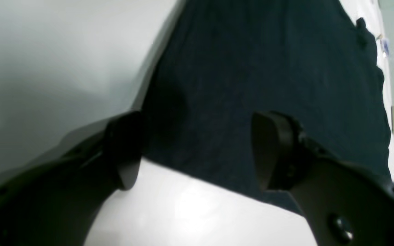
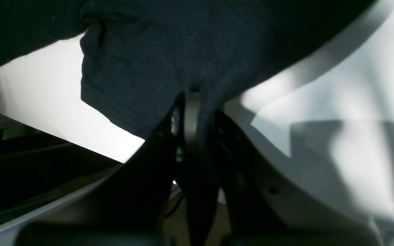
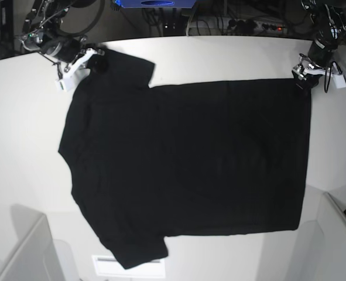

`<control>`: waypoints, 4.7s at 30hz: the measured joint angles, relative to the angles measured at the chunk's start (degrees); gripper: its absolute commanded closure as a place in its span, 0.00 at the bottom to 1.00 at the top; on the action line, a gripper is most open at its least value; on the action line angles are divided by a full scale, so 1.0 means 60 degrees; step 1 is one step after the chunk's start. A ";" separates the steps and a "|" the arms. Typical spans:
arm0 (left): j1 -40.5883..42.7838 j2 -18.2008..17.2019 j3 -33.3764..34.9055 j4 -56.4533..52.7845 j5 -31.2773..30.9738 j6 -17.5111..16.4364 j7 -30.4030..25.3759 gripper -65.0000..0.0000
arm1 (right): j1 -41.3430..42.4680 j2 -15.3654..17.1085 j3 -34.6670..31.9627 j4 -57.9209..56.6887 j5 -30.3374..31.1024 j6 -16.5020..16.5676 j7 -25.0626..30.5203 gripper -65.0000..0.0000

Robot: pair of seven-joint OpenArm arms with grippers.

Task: Fold the T-shirt properly
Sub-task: 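Grasp the shoulder corners with both grippers and lift slightly, then pull the held shoulder edge toward the robot with both grippers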

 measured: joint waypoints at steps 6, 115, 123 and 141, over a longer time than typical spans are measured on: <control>-0.0379 -0.0007 -0.0007 -0.0474 -0.0138 -0.0076 -0.0095 0.29 | 0.0000 0.0000 0.0000 -0.0004 0.0000 0.0000 0.0007 1.00; -0.2062 0.0517 0.0018 0.1661 0.1322 0.2769 0.0514 1.00 | 0.6094 0.0608 -0.0036 -0.2761 -0.0568 -0.1086 -0.1880 1.00; -0.2481 0.0521 0.0047 0.1665 0.1945 0.2765 0.0510 1.00 | 0.6492 0.0659 -0.0095 -0.3144 -0.0623 -0.1086 -0.1774 1.00; -0.3337 0.0328 0.0459 0.0612 0.1982 0.2765 0.0492 1.00 | 0.6994 0.1020 -0.1497 -0.4360 -0.0546 -0.1118 -0.0597 1.00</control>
